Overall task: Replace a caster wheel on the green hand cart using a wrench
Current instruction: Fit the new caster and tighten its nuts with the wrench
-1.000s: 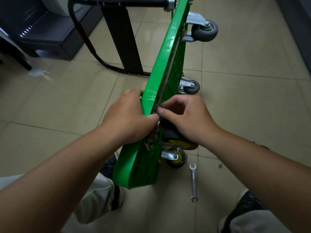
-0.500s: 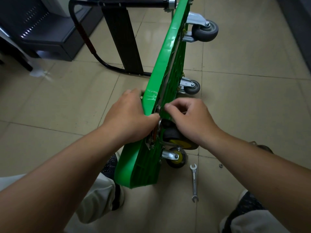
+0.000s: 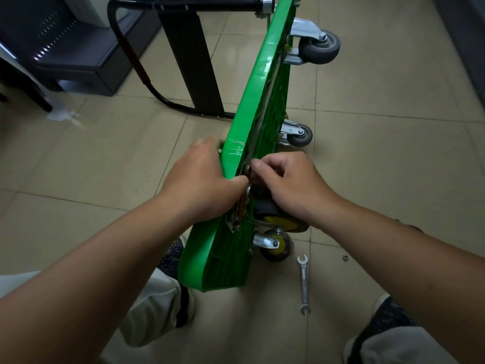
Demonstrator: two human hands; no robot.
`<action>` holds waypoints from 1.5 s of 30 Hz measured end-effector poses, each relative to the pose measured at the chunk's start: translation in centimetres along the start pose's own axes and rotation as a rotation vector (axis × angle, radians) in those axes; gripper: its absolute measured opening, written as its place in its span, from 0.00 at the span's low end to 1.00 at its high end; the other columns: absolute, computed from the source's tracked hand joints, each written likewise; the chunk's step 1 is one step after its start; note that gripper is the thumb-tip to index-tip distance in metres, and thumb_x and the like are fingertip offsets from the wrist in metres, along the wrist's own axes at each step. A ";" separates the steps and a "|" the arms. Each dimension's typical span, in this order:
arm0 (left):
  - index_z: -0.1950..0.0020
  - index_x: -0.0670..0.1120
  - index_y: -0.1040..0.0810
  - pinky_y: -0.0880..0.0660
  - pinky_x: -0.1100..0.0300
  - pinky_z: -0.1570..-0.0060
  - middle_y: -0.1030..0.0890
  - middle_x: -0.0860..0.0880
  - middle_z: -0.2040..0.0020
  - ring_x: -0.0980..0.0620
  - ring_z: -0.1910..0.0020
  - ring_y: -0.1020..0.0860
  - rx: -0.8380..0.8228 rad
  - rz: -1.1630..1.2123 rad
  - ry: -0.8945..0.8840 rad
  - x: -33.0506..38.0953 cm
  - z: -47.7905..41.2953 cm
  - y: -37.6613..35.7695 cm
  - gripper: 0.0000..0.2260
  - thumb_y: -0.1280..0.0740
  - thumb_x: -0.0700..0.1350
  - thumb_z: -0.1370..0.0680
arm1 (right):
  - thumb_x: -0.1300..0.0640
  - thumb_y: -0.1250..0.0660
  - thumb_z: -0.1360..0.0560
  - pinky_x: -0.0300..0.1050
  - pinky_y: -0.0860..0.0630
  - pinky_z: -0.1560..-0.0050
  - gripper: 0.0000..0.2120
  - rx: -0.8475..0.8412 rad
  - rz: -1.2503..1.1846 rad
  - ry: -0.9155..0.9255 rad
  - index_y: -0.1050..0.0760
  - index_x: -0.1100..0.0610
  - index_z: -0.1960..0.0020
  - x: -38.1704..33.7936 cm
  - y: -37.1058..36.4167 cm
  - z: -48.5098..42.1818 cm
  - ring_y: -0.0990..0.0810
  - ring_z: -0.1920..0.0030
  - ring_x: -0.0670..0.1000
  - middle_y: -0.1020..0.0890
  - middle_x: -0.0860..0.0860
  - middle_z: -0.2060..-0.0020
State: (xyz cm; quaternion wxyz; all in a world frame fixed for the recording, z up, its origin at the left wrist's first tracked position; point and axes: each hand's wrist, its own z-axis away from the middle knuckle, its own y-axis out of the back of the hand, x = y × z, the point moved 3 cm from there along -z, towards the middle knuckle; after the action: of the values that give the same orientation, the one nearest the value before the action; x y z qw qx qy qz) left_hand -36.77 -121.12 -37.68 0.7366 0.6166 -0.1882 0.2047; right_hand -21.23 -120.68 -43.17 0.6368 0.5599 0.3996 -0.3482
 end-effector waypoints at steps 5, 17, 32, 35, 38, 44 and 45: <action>0.35 0.51 0.25 0.19 0.46 0.52 0.21 0.49 0.46 0.48 0.53 0.20 -0.002 0.007 -0.010 0.0 0.0 -0.1 0.22 0.27 0.52 0.28 | 0.45 0.34 0.20 0.45 0.22 0.59 0.14 0.018 0.041 -0.015 0.18 0.54 0.57 -0.3 0.6 -0.4 0.20 0.63 0.44 0.18 0.48 0.65; 0.38 0.50 0.20 0.18 0.50 0.56 0.17 0.51 0.55 0.53 0.60 0.19 0.033 0.019 -0.035 0.3 0.5 0.3 0.16 0.27 0.47 0.26 | 0.45 0.33 0.21 0.46 0.19 0.55 0.13 -0.005 0.026 -0.018 0.17 0.52 0.55 -0.2 0.9 -0.3 0.17 0.60 0.45 0.15 0.48 0.62; 0.40 0.53 0.19 0.20 0.55 0.58 0.18 0.54 0.57 0.56 0.60 0.20 0.034 0.047 -0.050 0.1 0.5 0.3 0.15 0.28 0.47 0.26 | 0.58 0.27 0.24 0.45 0.17 0.49 0.03 -0.032 -0.068 0.035 0.16 0.56 0.52 -0.5 0.8 -0.6 0.15 0.58 0.46 0.14 0.49 0.60; 0.40 0.53 0.19 0.20 0.56 0.59 0.19 0.55 0.57 0.57 0.61 0.20 0.032 0.046 -0.045 0.2 0.5 0.2 0.14 0.28 0.47 0.26 | 0.55 0.30 0.22 0.50 0.17 0.49 0.05 -0.038 -0.048 0.027 0.16 0.56 0.53 -0.6 1.3 -1.0 0.15 0.58 0.47 0.14 0.49 0.61; 0.39 0.52 0.19 0.19 0.52 0.56 0.17 0.53 0.55 0.54 0.58 0.19 0.032 0.036 -0.053 0.2 0.5 0.3 0.15 0.27 0.49 0.26 | 0.58 0.22 0.29 0.44 0.17 0.50 0.09 -0.104 -0.083 0.047 0.18 0.57 0.51 -1.0 1.9 -1.2 0.15 0.56 0.46 0.14 0.50 0.57; 0.39 0.51 0.20 0.18 0.50 0.55 0.17 0.51 0.53 0.53 0.58 0.19 0.030 0.045 -0.049 0.2 0.5 0.4 0.16 0.27 0.49 0.26 | 0.54 0.23 0.28 0.44 0.17 0.52 0.07 -0.038 -0.119 -0.047 0.17 0.56 0.52 -0.2 0.8 -0.8 0.14 0.58 0.47 0.13 0.50 0.60; 0.39 0.51 0.20 0.18 0.51 0.56 0.17 0.52 0.54 0.54 0.59 0.19 0.031 0.045 -0.050 0.2 0.5 0.4 0.15 0.27 0.49 0.25 | 0.53 0.24 0.27 0.45 0.17 0.50 0.07 -0.044 -0.128 -0.067 0.16 0.56 0.51 -0.1 0.8 -0.7 0.14 0.57 0.47 0.13 0.50 0.60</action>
State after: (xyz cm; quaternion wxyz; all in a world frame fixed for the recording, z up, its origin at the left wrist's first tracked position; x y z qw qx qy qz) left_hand -36.82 -121.53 -37.18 0.7171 0.6286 -0.2171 0.2086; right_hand -20.59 -119.84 -42.79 0.6383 0.5072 0.4206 -0.3981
